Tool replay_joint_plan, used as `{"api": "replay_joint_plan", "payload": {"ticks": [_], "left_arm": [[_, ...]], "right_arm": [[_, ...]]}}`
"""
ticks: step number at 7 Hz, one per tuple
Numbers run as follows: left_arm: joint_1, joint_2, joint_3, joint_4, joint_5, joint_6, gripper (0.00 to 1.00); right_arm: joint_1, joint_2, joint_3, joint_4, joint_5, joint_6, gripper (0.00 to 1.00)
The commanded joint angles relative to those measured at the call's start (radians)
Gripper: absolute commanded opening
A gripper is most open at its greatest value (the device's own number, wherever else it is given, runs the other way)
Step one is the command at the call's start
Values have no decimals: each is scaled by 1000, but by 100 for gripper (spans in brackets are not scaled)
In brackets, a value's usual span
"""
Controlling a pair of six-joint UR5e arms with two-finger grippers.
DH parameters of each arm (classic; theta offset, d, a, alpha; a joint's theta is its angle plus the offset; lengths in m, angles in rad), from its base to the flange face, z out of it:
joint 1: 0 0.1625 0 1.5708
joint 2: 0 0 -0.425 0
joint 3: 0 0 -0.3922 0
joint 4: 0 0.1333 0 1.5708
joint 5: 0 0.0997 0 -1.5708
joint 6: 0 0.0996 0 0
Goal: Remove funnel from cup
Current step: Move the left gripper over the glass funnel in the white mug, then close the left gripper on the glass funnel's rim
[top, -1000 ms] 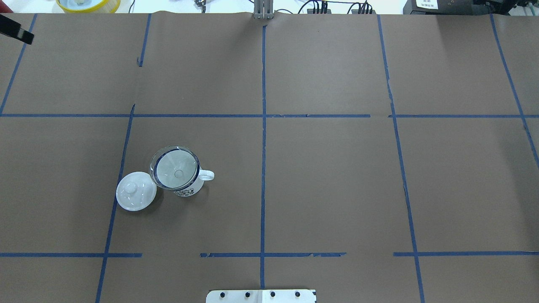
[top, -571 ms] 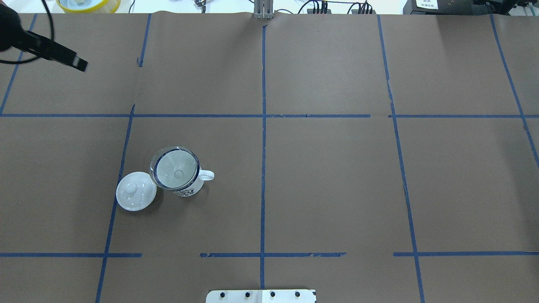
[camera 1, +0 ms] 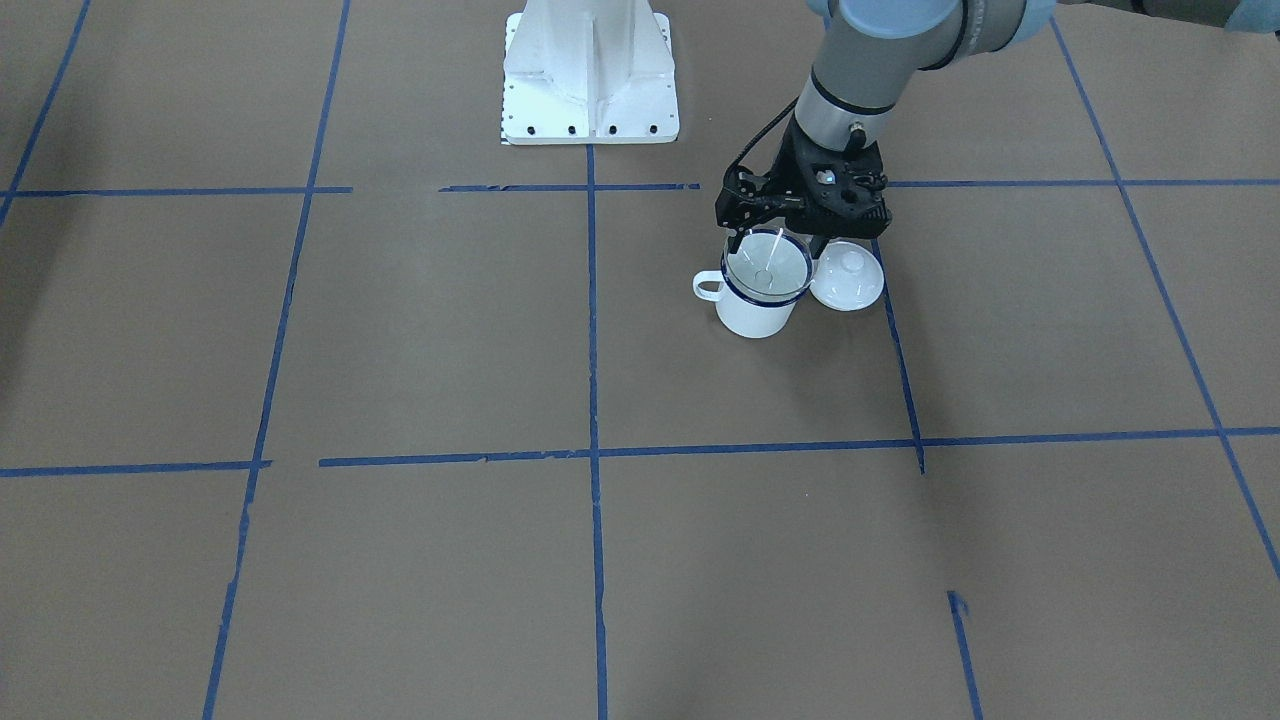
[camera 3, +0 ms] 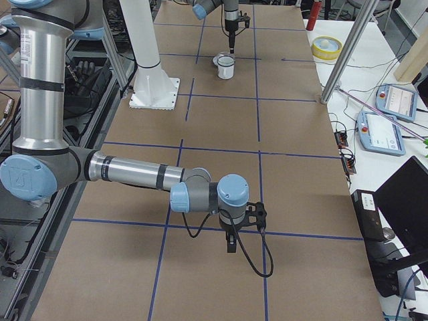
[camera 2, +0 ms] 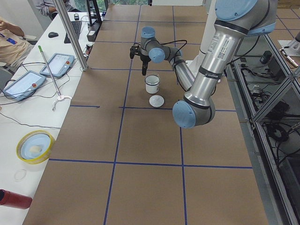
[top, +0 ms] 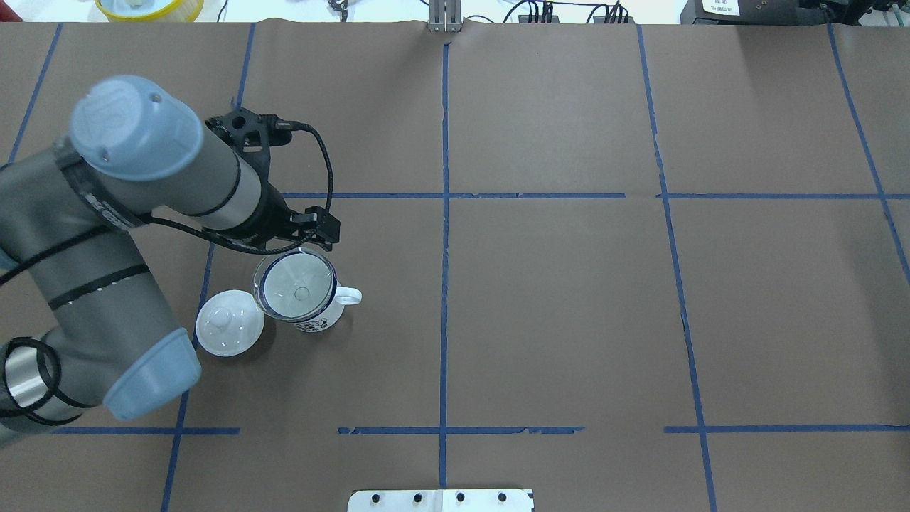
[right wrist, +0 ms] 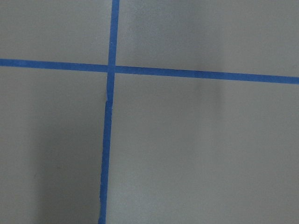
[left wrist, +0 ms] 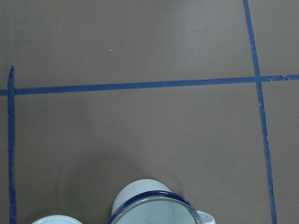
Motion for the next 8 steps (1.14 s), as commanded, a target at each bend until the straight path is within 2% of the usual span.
{"api": "replay_joint_plan", "payload": {"ticks": [1,2,3,4,5,6,8], "left_arm": [[103,-45,87,17,120,-86,100],[110,-61,94,17,127,-88,100],[134,-62,94,17,127,-95,88],[136,-66,94,17,127,-96,62],[134,-64,91,20,127,-96,28],[134,-61,78,35,129,-94,0],[130,-64,28,105,127,-91,0]], "right_arm": [[0,0,0,0,0,0,100],[0,0,0,0,0,0,100],[0,0,0,0,0,0,100],[0,0,0,0,0,0,100],[0,0,0,0,0,0,100],[0,0,0,0,0,0,100],[0,0,0,0,0,0,100]]}}
